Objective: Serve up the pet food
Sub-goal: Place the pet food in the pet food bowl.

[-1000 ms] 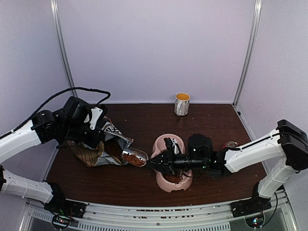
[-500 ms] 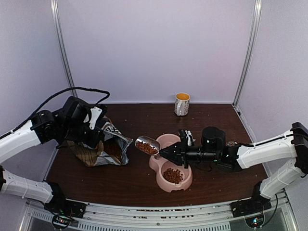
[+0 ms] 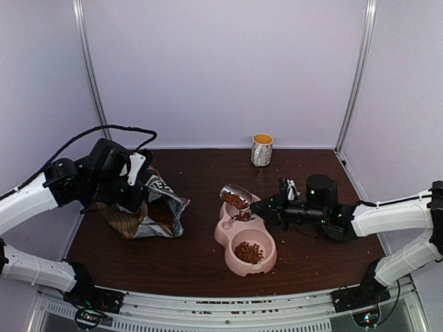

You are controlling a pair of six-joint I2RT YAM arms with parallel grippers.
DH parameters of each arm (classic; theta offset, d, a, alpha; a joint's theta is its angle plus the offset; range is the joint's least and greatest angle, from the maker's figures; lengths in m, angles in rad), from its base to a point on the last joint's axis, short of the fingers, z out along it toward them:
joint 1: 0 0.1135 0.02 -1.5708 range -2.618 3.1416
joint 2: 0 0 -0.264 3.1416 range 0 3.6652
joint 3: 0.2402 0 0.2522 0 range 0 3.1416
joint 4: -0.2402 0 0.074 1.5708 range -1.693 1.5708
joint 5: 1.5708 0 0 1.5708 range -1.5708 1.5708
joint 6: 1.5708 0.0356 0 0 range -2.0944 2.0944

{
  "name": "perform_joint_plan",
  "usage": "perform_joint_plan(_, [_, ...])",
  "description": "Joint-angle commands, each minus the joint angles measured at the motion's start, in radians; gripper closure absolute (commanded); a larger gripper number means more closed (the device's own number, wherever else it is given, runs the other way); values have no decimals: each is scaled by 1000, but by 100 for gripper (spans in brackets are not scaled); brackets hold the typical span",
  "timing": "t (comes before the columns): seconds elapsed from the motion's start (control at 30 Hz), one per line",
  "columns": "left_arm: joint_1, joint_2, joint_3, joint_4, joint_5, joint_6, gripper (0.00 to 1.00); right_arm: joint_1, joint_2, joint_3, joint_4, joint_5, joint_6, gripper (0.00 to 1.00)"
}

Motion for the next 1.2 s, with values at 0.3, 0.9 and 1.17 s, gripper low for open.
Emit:
perform_joint_plan(0.3, [14,-54,12,29,-108,-6,100,-100,-98,32,-240,35,-147,100])
perform_joint_plan(0.9, [16,-62,14,28,-100,-6,100,-121,-97,109,-455,106,-244,100])
perform_joint_plan(1.17, [15,-66,10,29,-100,-8,100,-121,-96,161,-555,145,-291,100])
